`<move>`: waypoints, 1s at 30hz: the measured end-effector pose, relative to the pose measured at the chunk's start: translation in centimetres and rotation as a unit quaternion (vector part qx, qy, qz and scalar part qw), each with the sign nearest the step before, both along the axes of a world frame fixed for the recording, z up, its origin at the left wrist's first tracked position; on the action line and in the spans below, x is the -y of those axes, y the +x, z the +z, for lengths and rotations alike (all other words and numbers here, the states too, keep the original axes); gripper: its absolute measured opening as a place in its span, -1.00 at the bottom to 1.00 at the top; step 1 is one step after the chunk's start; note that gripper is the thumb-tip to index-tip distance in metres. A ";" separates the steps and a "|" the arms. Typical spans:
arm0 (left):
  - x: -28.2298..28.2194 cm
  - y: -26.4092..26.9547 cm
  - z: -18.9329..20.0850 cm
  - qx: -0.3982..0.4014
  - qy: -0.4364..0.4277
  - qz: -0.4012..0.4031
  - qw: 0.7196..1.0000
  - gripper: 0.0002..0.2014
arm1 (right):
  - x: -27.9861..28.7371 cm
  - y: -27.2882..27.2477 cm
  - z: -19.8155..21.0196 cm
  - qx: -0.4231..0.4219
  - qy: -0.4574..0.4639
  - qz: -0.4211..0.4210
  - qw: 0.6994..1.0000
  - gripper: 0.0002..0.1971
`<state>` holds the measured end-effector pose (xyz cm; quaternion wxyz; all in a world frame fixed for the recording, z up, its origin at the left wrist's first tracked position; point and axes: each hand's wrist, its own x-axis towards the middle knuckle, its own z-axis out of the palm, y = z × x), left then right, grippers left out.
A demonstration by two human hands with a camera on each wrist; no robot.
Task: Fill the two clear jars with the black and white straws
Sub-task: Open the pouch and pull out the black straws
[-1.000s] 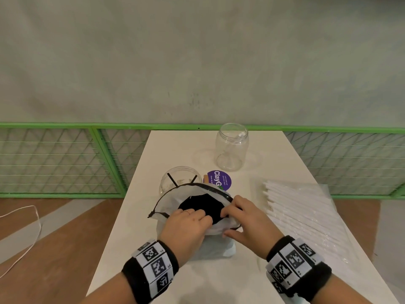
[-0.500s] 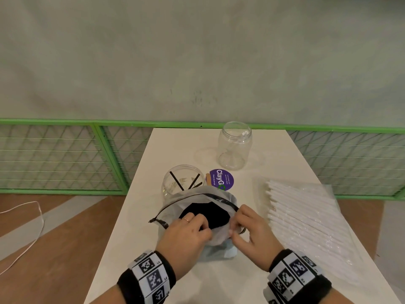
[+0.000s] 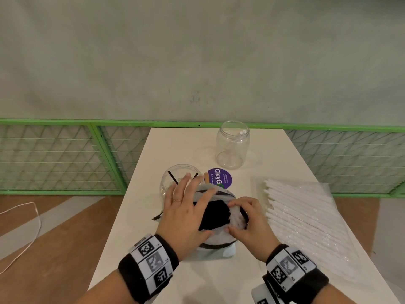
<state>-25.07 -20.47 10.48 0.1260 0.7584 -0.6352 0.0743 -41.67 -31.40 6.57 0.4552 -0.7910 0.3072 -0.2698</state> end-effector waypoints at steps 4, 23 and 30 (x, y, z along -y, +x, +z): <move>1.2 0.5 -0.9 0.010 0.079 0.018 0.997 0.14 | 0.0 -0.1 -0.6 -0.011 0.023 -0.001 1.000 -0.39; 0.7 -0.8 -2.6 -0.026 0.013 0.021 0.999 -0.26 | -0.4 0.6 -0.3 0.015 0.071 -0.022 0.997 -0.32; 0.8 -0.8 -2.2 -0.058 0.043 0.011 0.997 -0.12 | 0.1 1.2 0.0 0.026 0.139 0.078 0.987 -0.13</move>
